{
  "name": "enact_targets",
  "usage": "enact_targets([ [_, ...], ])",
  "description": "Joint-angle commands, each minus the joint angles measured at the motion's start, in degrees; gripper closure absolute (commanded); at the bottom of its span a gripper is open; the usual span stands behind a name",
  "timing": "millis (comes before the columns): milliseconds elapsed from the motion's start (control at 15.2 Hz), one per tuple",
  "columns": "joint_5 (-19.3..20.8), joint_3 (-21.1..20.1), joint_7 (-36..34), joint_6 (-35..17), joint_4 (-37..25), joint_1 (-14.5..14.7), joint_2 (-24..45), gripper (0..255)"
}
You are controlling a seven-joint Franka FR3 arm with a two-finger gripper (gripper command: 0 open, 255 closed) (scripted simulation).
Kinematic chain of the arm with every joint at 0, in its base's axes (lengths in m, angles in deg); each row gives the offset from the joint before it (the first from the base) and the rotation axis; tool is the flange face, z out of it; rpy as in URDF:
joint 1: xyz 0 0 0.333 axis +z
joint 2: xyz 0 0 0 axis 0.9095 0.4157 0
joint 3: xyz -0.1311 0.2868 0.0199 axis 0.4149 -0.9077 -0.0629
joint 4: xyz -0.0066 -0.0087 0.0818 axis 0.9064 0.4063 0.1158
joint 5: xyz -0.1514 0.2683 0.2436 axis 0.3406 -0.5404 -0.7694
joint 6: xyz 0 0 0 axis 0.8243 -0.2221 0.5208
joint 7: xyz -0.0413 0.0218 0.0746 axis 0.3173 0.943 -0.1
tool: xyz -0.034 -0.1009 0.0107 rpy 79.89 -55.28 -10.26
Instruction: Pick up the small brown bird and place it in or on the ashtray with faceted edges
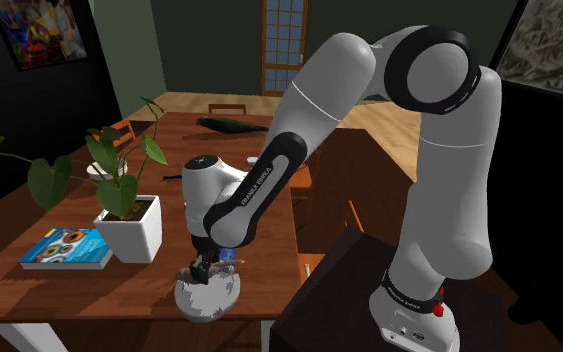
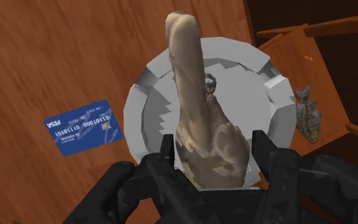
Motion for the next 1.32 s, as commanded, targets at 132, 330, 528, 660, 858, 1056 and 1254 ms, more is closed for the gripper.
enact_targets([
  [132,0.7,0.3,-0.3,-2.7,-0.1,0.2,2.8,255],
  [330,1.1,0.6,-0.6,-4.3,-0.2,0.4,4.5,255],
  [528,1.1,0.6,-0.6,-4.3,-0.2,0.4,4.5,255],
  [660,1.1,0.6,-0.6,-4.3,-0.2,0.4,4.5,255],
  [858,1.1,0.6,-0.6,-4.3,-0.2,0.4,4.5,0],
  [1056,1.0,0.6,-0.6,-4.3,-0.2,0.4,4.5,0],
  [1254,0.6,0.3,-0.3,-2.6,0.0,0.1,2.6,0],
])
